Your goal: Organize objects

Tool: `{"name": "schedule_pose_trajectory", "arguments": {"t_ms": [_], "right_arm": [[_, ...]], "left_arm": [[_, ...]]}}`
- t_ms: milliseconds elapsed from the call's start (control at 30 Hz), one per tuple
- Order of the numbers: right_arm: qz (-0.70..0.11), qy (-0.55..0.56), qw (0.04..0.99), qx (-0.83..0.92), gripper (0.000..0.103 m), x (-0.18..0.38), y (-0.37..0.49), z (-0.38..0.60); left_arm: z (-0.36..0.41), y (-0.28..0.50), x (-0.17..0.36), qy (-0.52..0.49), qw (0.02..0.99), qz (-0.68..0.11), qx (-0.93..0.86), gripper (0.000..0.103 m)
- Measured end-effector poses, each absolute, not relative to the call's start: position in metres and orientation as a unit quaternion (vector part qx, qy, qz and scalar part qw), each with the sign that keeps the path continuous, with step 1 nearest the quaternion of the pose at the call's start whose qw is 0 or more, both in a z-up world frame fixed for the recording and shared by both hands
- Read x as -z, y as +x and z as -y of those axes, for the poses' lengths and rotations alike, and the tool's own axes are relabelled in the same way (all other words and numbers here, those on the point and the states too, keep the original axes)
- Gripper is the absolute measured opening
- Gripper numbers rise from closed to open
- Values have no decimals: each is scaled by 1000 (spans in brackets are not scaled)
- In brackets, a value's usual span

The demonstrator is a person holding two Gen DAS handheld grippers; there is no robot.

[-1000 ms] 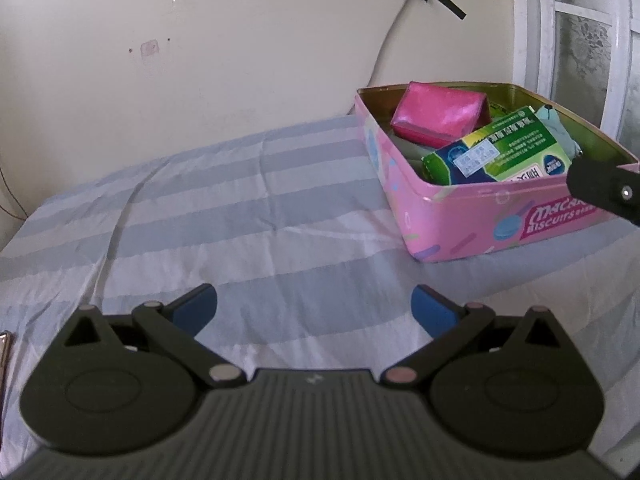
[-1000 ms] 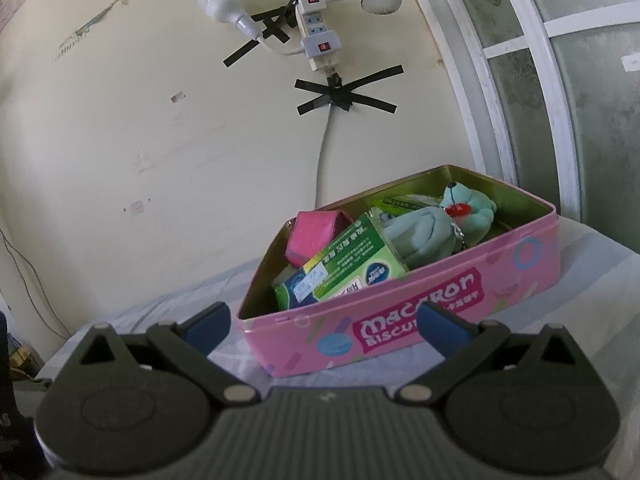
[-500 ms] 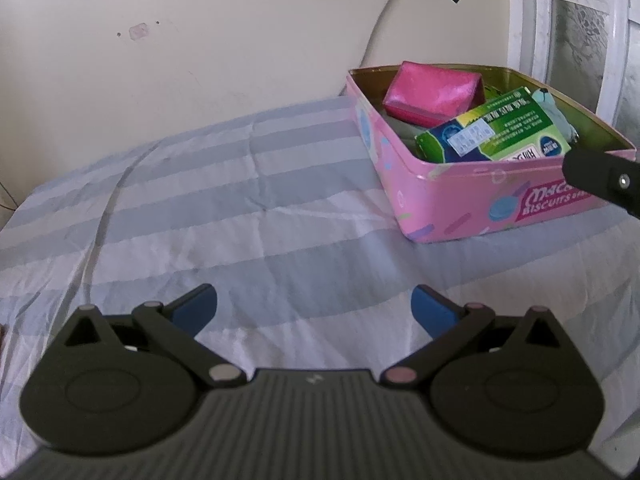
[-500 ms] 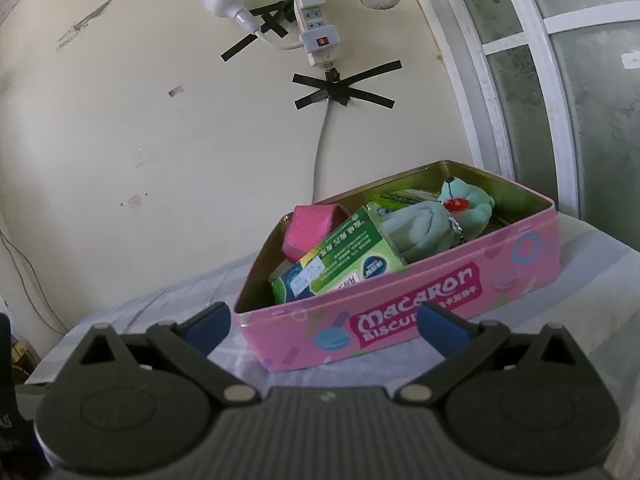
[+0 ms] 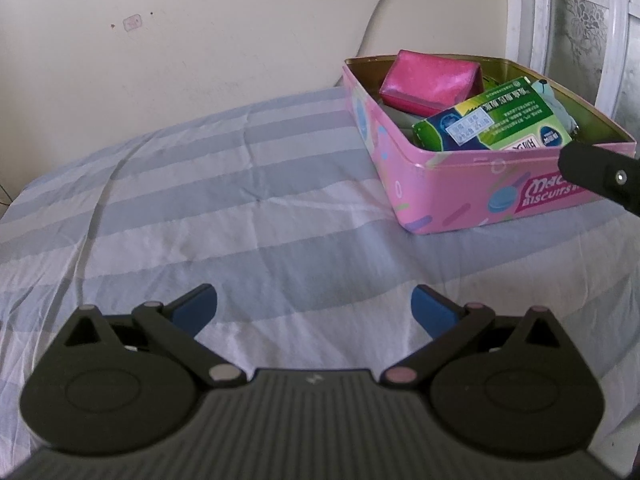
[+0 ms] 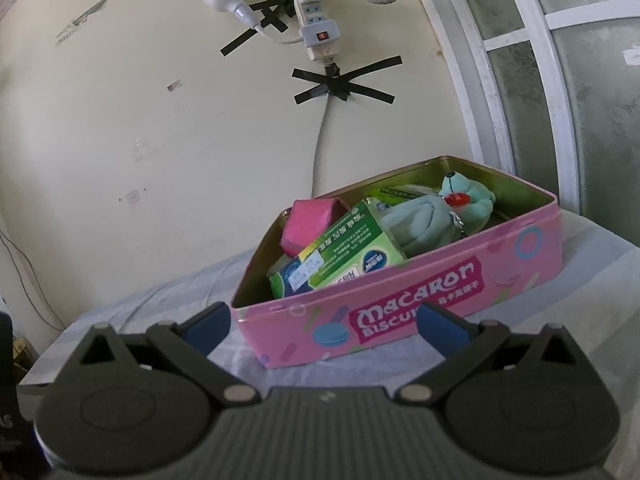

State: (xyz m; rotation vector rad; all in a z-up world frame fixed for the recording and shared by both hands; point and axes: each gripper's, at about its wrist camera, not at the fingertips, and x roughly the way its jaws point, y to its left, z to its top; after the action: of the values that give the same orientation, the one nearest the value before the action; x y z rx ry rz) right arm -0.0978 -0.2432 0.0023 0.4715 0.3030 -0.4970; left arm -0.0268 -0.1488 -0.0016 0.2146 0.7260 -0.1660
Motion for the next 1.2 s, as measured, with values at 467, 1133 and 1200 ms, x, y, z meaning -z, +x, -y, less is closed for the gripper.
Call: {"name": "schedule_pose_trajectory", "arguments": {"t_ms": [467, 1133, 1200], "right_arm": [[-151, 221, 934, 239, 103, -5, -95, 240], [-145, 224, 932, 245, 103, -5, -97, 239], [-143, 224, 932, 245, 103, -5, -98, 240]], "left_arm": [[149, -24, 4, 104, 923, -361, 85, 103], [147, -25, 5, 103, 922, -363, 92, 103], [146, -25, 5, 103, 921, -363, 93, 103]]}}
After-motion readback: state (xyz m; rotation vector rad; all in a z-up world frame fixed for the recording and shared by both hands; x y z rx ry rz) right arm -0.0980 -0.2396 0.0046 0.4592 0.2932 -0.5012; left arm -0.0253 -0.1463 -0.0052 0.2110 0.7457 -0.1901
